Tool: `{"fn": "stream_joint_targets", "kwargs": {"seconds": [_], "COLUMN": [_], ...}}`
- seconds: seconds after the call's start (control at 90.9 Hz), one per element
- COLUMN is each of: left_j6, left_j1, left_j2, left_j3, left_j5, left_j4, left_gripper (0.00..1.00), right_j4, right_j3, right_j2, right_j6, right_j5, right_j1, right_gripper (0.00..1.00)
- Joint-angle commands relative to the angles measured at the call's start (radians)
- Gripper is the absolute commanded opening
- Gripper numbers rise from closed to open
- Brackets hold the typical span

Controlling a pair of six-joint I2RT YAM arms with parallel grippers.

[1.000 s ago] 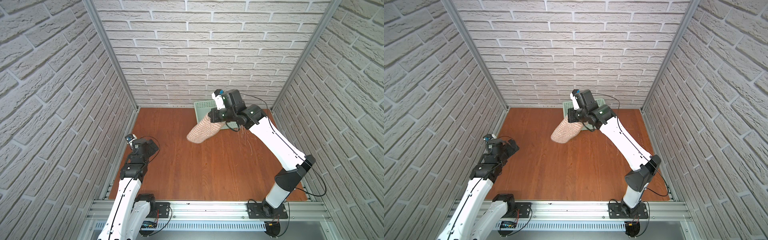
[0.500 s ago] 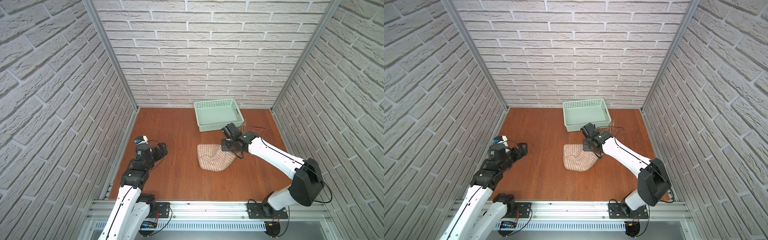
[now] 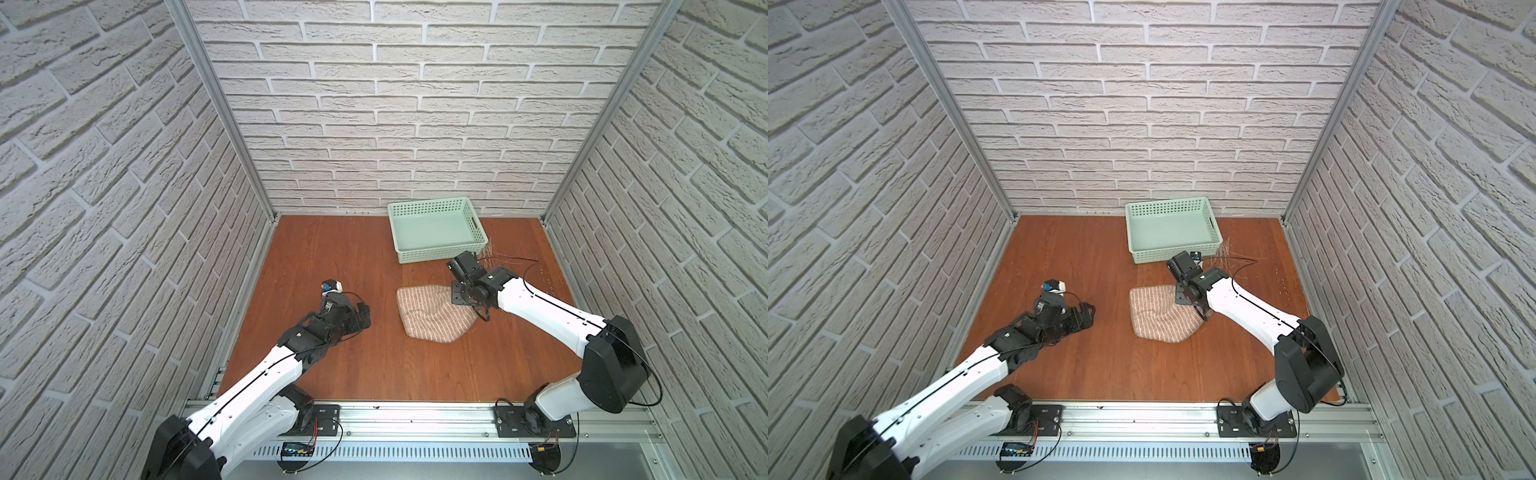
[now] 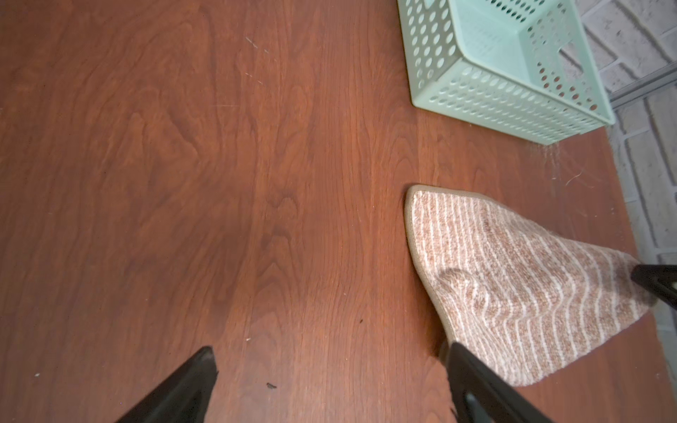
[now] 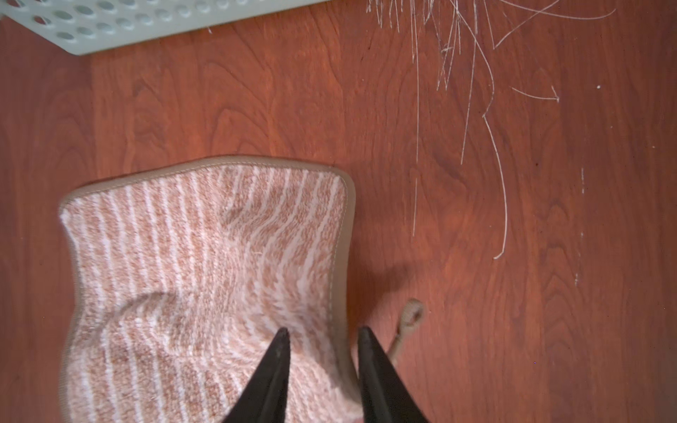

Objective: Fold the square dishcloth
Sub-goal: Place the cleaning item at the center of the board.

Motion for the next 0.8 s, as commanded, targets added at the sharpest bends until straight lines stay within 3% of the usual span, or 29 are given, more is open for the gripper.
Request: {"fn": "stream_joint_targets", "kwargs": {"seconds": [0.0, 0.176, 0.352, 0.506, 0.792], "left_j6": [0.044, 0.063, 0.076, 0.103, 0.125], "left_j1": [-0.036, -0.051, -0.051, -0.048, -0.029], "left_j2": [0.112, 0.34, 0.53, 0.69, 0.853], "left_j3": [0.1, 0.222, 0.323, 0.427, 0.539], "left_j5": [-0.092, -0.083, -0.017, 0.053, 0.113], "left_j4": [0.087, 0.117, 0.172, 0.169, 0.137], "left_gripper": [0.98, 0.98, 0.98, 0.86, 0.8], "right_j4": [-0.022, -0.013, 0.034, 0.059, 0.131], "right_j3": [-0.025, -0.011, 0.04, 0.089, 0.151], "right_j2": [-0.06, -0.081, -0.014, 0.085, 0.251], "right_j6": [0.026, 0.0, -0.084, -0.119, -0.155], "right_j5": [0.048, 0.025, -0.101, -0.194, -0.283], "right_j1": [-0.009, -0.046, -0.118, -0.193, -0.256], "right_gripper": [0.46, 0.49, 0.47, 0.44, 0.43]}}
